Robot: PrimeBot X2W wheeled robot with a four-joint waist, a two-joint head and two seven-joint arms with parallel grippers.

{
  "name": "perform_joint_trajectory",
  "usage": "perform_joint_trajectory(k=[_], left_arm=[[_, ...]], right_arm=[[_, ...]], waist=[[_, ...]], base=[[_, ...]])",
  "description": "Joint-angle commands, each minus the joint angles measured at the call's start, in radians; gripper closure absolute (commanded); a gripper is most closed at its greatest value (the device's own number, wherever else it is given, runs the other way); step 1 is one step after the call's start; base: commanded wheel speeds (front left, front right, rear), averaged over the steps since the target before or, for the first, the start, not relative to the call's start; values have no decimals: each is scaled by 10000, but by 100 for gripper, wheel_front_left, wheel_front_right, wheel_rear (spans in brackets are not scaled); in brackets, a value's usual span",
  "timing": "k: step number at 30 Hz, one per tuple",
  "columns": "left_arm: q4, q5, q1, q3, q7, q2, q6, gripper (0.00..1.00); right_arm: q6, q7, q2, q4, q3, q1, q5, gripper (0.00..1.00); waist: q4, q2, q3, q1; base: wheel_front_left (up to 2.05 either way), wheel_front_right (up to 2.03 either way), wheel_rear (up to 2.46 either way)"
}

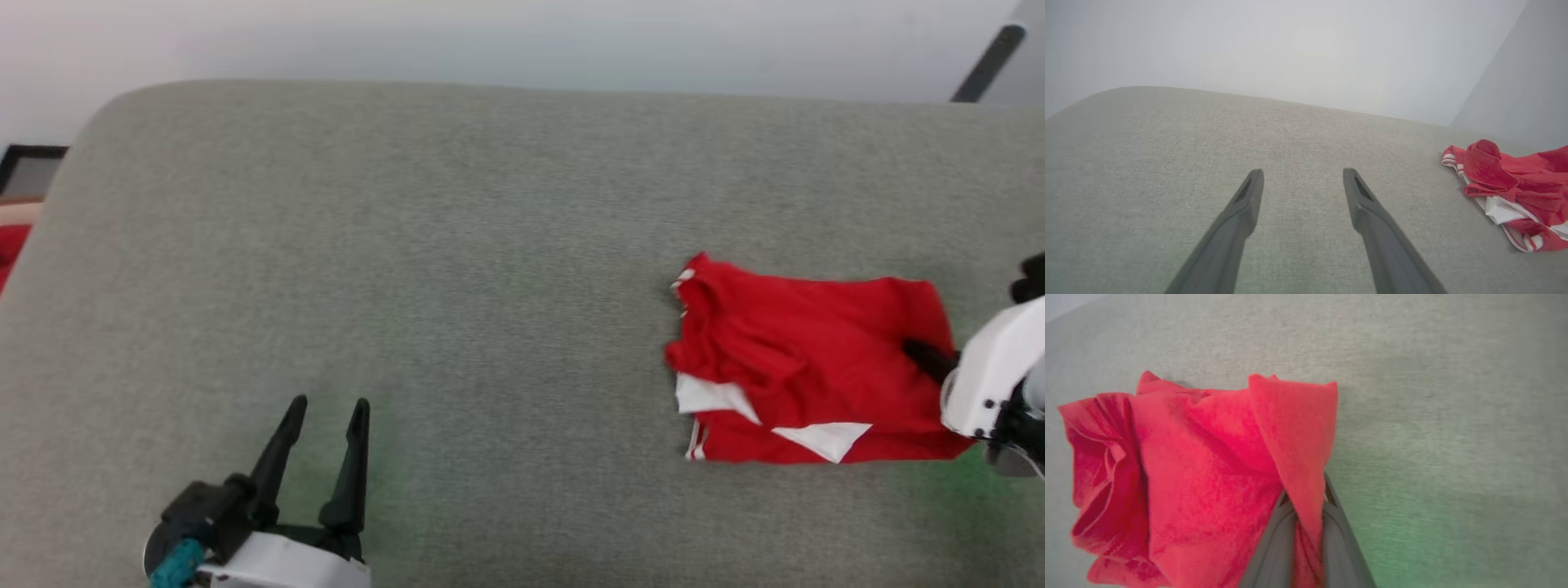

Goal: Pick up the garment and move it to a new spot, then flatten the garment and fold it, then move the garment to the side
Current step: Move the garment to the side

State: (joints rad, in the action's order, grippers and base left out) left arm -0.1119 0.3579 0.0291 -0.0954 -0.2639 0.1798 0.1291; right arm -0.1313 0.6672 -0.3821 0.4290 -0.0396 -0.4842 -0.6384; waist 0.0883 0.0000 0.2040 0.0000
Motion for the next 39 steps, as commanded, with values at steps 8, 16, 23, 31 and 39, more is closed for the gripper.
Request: perform_joint_trajectory(k=[8,16,23,31,39], left_arm=[[391,-45,1101,-475,6,536,22,0],[625,-75,2298,-1077,4,1143,22,0],[1002,-101,3458,-1588,6,1659,22,0],[1331,-171,4421,-2027,6,1852,22,0],[1678,-328,4802,-2076,6,2056,23,0]], right_arm=[[11,-365,-847,-641,802,214,-229,100],[11,-660,-1734,-425,1344,-303,258,100],[13,-725,-2633,-147,1555,-795,1013,100],[13,-1511,-3126,622,1959,-1684,1891,100],[11,-2618,-3054,1651,1837,-2713,3143,100]], waist=[[-1146,0,580,0],[-1555,0,1355,0],[-1568,0,2136,0],[-1403,0,2889,0],[-1359,0,3382,0]], base=[[0,0,0],[0,0,0],[0,0,0],[0,0,0],[0,0,0]])
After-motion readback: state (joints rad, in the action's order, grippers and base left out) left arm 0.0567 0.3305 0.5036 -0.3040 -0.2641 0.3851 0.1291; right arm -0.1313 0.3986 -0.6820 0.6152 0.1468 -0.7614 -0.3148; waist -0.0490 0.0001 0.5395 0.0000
